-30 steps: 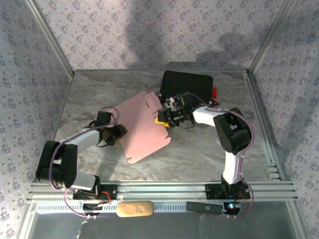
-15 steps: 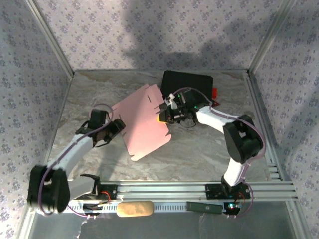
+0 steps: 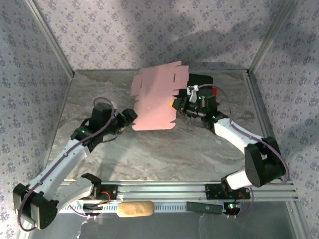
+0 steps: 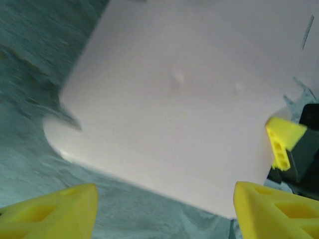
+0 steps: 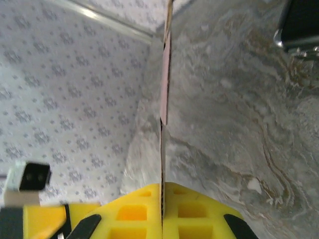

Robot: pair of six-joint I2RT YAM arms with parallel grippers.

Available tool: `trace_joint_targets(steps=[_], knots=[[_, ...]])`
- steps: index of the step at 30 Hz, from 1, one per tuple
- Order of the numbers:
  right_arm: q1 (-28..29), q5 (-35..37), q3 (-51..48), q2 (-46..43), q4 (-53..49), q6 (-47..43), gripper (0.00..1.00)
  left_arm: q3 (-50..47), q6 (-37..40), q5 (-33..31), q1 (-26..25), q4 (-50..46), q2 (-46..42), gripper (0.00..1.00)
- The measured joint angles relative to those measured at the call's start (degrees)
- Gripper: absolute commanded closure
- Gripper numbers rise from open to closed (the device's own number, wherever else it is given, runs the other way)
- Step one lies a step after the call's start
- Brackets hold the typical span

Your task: Fold the paper box

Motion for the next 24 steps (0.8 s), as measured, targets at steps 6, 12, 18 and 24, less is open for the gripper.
trace_joint_targets(steps=[6,12,18,24], knots=[[3.5,14.1,-3.8,-4.3,6.6,12.2,1.0,-4.1,-8.5,-11.6,-16.3,10.4,-1.7,0.15],[10.2,26.2,-4.7,-7.9,6.4,20.1,1.0,-5.3,-13.0,-16.7,-19.1,23.2,4.9,0.14],[13.7,32.9,-4.8,-9.4,5.4,25.7,1.0,-5.3,-14.3,-18.3,-19.1,32.8,10.4,0.2],[15.6,35.5,-5.9,-9.5,4.3,29.3,1.0,-5.2,-14.1,-20.1,-19.1,37.4,12.0,0.63]])
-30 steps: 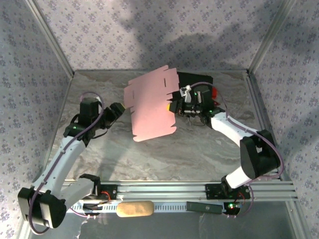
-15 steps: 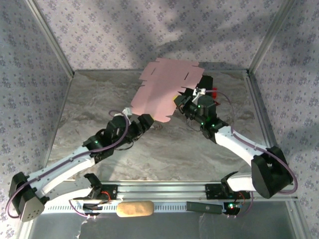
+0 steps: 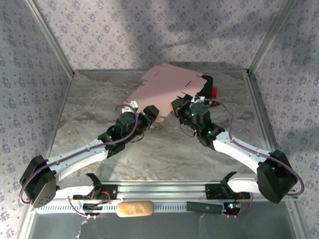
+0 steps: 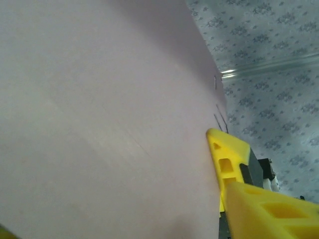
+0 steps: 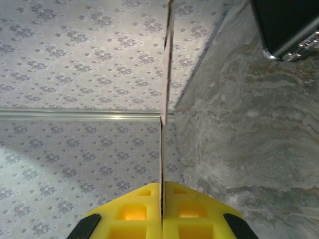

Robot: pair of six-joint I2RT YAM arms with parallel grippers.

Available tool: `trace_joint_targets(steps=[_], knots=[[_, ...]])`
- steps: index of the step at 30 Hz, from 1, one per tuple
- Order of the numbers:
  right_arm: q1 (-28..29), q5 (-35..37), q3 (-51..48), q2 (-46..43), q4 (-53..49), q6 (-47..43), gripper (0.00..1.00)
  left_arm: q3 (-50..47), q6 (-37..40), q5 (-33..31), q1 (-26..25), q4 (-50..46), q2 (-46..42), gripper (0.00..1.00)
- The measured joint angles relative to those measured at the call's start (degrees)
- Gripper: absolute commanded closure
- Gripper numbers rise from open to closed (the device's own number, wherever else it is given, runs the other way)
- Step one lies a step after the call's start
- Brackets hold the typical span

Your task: Fold the paper box

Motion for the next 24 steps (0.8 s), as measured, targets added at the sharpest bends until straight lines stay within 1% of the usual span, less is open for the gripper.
trace_joint_targets(steps=[1,2,3,4,5,6,8,9,10,12,13,14,16,17,19,21,23,24], knots=[[0.2,0.2,0.0,-0.2,-0.5,0.2,1.0,0.0,-0.1,-0.4,0.0,0.1,0.0,0.75],[0.2,0.6,0.0,-0.7,-1.4,0.5,1.0,0.0,0.2,-0.9,0.0,0.1,0.0,0.92],[0.2,0.8,0.1,-1.4,-2.6,0.6,0.86,0.0,0.3,-1.0,0.1,0.2,0.0,1.0],[0.2,1.0,0.4,-1.9,-4.6,0.4,0.71,0.0,0.1,-1.0,0.2,1.0,-0.2,1.0],[0.2,0.7,0.8,-2.2,-7.1,-0.1,0.53,0.2,0.2,-0.5,0.4,1.7,-0.6,1.0],[0.1,0.2,1.7,-2.5,-10.3,-1.4,0.37,0.5,0.5,0.2,1.0,1.8,-1.2,1.0],[-0.3,-0.7,5.0,-3.3,-17.2,-4.4,0.18,0.7,1.0,2.5,3.9,1.8,-2.3,1.0],[-0.6,-0.9,7.8,-4.1,-22.3,-6.6,0.14,1.4,1.3,5.0,6.4,0.8,-2.4,1.0],[-1.1,-0.9,10.0,-5.1,-26.1,-8.3,0.12,2.8,2.1,8.4,9.2,-1.1,-2.2,1.0],[-3.1,-0.8,14.8,-8.8,-33.8,-12.7,0.11,8.6,5.4,15.5,14.9,-7.3,-0.5,1.0],[-4.4,-0.7,16.4,-10.8,-36.4,-14.5,0.11,11.7,7.3,17.7,16.7,-10.4,0.3,1.0],[-6.7,-1.1,18.1,-13.3,-39.3,-16.8,0.1,15.1,10.3,20.4,18.1,-13.7,1.0,1.0],[-12.3,-2.0,21.3,-17.0,-43.9,-20.5,0.06,20.0,15.8,25.6,19.2,-18.8,1.2,1.0],[-16.3,-3.1,22.9,-18.4,-45.7,-22.5,0.05,21.6,18.5,28.4,19.5,-20.8,0.9,1.0],[-24.8,-8.0,24.6,-19.4,-46.9,-25.6,0.05,22.6,22.6,33.7,20.3,-23.1,0.0,1.0],[-33.3,-15.8,25.1,-18.2,-45.5,-27.8,0.06,22.6,26.3,39.5,21.6,-25.4,-0.5,1.0],[-38.2,-24.2,25.7,-14.0,-44.0,-29.1,0.11,22.6,29.1,43.8,22.9,-27.4,-0.4,1.0],[-39.9,-28.6,26.6,-10.9,-43.6,-29.9,0.11,22.6,30.6,45.7,23.5,-28.6,-0.3,1.0]])
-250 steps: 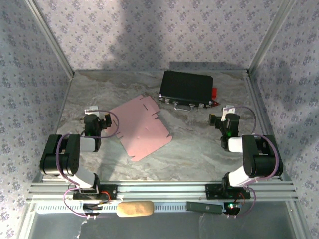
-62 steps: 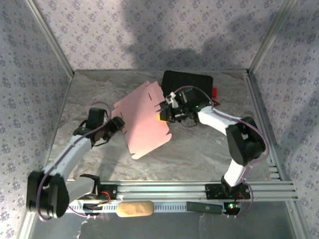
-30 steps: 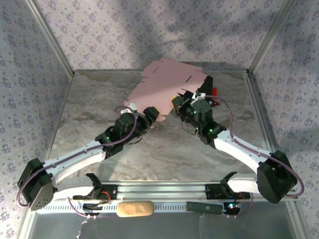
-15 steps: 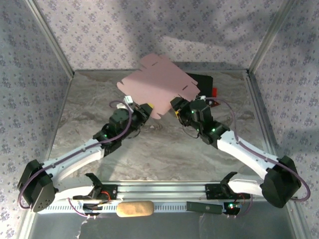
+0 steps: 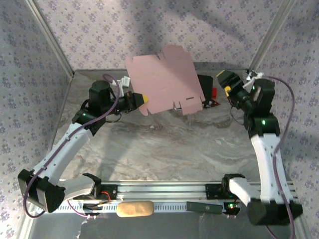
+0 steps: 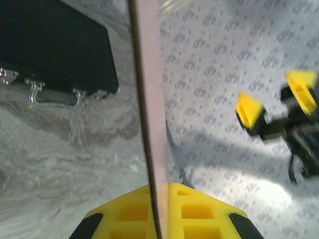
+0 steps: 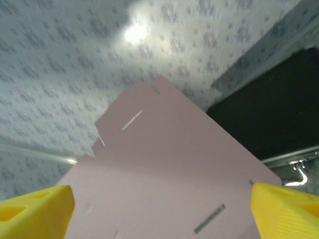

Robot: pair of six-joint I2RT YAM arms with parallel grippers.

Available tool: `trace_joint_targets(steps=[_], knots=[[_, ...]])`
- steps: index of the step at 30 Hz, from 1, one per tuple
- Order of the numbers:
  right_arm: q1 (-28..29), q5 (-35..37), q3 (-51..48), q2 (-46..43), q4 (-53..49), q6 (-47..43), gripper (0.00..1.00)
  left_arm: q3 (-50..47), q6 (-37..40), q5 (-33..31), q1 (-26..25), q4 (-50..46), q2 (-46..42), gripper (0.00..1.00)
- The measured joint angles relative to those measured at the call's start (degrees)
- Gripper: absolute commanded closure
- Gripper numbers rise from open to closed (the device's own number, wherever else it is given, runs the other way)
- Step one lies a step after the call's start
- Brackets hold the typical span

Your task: Fold the paper box

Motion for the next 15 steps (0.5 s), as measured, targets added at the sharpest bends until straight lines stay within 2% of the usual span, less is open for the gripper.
trace_joint_targets(steps=[2,5,10,15], knots=[[-2.4,-7.7,2.3,7.1,0.9,-2.3,0.11,0.2,3.1,3.3,1.1,-2.8,0.5,1.0],[-4.3,-15.4,3.3,14.5,0.7,-6.8,0.12,0.4,6.4,7.8,2.7,-5.7,1.3,1.0],[-5.6,-23.8,3.3,18.7,0.8,-13.2,0.11,2.0,9.9,13.2,5.5,-8.8,1.7,1.0],[-5.3,-29.7,3.1,21.3,2.3,-17.7,0.17,5.2,11.4,17.7,7.4,-9.6,3.2,1.0]])
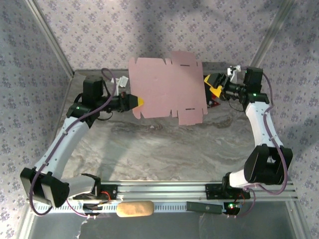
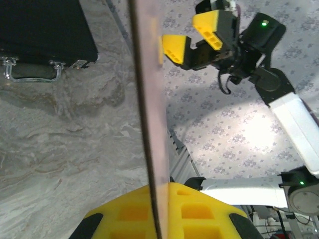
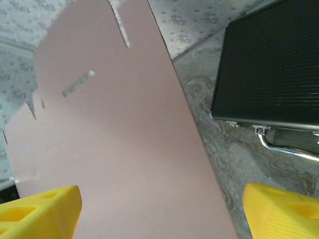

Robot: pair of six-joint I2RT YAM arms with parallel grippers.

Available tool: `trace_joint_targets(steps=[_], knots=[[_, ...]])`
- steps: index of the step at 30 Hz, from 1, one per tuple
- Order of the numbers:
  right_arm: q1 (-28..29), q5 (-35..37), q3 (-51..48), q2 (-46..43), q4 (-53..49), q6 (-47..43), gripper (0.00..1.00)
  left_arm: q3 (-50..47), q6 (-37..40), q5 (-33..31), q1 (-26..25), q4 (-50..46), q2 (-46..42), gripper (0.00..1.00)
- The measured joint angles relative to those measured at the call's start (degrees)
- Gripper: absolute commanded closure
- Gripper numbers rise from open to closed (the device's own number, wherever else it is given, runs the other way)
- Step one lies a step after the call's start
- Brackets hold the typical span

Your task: Fold the paper box

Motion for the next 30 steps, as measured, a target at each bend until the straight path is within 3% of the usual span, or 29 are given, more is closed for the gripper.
trace_joint_targets(steps=[9,17,24,30], knots=[[0.0,-5.3,-1.7,3.5,1.0,-5.3,0.24,0.9,0.3,2.8,0.7,-1.0,2.7,1.0],[-0.2,-5.6,-1.7,5.0,0.0,-9.3,0.26,1.4,0.5,3.8,0.9,-1.3,2.7,1.0],[0.2,-8.7,-1.8,7.5,2.1,-9.7,0.42,1.5,0.7,4.0,1.4,-1.6,2.7,1.0],[1.4,-10.8,-1.8,7.5,4.4,-8.7,0.67,1.5,0.7,4.4,2.0,-1.8,2.6,1.0]])
